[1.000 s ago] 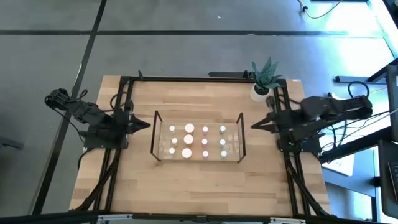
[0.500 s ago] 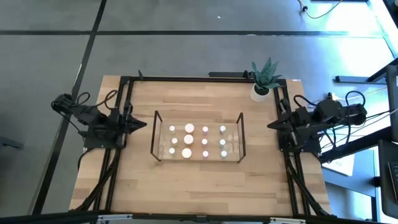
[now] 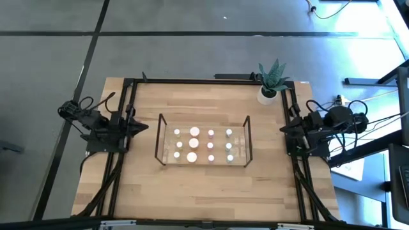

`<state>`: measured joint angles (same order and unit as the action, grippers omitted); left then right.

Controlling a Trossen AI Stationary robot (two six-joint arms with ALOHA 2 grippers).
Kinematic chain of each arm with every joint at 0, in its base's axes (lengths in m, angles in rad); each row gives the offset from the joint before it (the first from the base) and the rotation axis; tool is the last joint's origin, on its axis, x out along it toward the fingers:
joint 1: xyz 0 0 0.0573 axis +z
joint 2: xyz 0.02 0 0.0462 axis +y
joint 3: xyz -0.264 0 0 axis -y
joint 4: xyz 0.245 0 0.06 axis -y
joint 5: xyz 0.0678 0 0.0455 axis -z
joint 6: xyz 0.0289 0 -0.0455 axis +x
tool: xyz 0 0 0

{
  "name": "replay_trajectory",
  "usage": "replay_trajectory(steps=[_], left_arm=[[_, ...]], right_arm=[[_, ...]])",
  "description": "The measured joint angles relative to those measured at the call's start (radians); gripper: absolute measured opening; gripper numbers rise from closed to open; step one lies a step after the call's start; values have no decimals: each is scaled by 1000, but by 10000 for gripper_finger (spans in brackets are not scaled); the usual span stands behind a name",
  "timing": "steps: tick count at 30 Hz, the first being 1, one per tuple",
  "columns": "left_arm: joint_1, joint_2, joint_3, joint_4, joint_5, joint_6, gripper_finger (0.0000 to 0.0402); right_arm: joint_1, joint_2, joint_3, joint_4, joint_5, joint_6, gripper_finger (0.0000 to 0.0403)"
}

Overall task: Pick and place medicine bottles onto shelf by color
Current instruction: Return to Home Position

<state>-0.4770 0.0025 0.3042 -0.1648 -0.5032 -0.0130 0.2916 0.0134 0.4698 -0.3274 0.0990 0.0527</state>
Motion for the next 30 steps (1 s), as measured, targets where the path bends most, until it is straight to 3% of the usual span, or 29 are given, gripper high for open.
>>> replay_trajectory(steps=[7, 20, 27, 30], left_arm=[[0, 0, -37, 20, 1, -3, 1], [0, 0, -297, 278, -2, -12, 1], [1, 3, -296, 279, -48, 18, 1], [1, 3, -296, 272, -90, 46, 3]], right_arm=[[0, -11, -59, 39, 5, 15, 2], [0, -10, -359, 293, -22, 41, 5], [0, -9, -463, 361, -28, -32, 2], [0, -1, -463, 374, -79, -66, 4]])
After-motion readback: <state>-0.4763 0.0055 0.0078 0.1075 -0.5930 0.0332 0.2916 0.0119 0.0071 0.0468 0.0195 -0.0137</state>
